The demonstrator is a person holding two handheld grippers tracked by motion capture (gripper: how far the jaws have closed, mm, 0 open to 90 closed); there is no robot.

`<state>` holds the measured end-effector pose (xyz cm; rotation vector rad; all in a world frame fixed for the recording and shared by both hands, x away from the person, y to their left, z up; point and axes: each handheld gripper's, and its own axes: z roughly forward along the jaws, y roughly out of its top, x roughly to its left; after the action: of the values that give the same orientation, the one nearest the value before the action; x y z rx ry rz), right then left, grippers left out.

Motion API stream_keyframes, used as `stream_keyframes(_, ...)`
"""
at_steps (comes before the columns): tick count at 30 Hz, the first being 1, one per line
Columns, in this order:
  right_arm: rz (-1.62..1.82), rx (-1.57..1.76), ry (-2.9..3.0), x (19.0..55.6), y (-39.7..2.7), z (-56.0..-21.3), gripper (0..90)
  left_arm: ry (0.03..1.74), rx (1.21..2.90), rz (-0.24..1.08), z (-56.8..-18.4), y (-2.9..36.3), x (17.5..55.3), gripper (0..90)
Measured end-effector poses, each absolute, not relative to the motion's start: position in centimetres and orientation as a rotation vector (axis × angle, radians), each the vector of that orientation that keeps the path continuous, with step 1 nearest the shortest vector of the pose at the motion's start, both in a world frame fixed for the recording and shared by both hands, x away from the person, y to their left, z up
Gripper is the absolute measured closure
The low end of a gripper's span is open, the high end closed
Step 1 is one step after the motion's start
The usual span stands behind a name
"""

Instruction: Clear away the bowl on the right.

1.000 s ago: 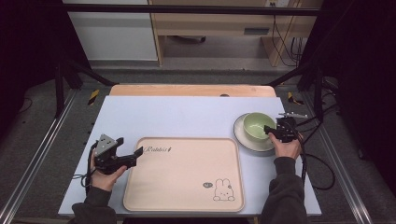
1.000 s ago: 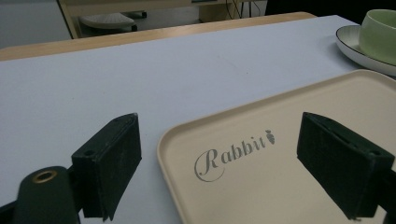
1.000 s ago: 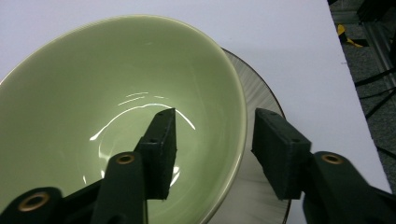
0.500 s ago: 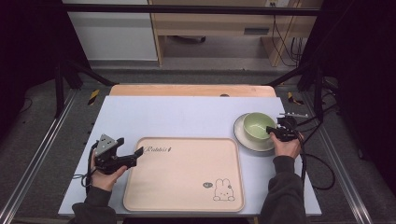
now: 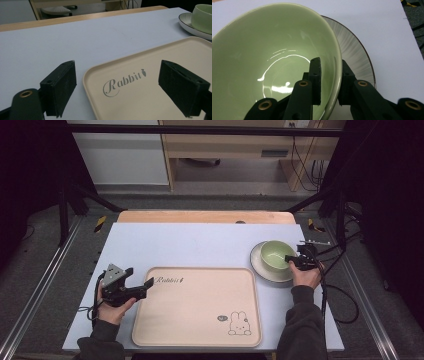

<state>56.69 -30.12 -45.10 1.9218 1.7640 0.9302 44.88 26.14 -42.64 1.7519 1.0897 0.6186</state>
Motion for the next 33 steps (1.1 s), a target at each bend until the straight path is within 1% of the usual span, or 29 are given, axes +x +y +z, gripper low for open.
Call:
stream_keyframes(5, 0.952, 1.942, 1.743, 56.8, -30.24, -45.08, 82.8, 1.092, 1.75, 0.619, -42.63, 26.19, 44.88, 14.6)
stream_keyframes(17, 0.956, 1.971, 1.729, 56.77, -30.22, -44.9, 83.3, 1.093, 1.748, 0.619, -42.62, 26.18, 44.89, 14.8)
stream_keyframes(33, 0.938, 1.92, 1.72, 56.37, -29.94, -44.44, 83.9, 1.092, 1.744, 0.621, -42.55, 26.23, 44.86, 15.0)
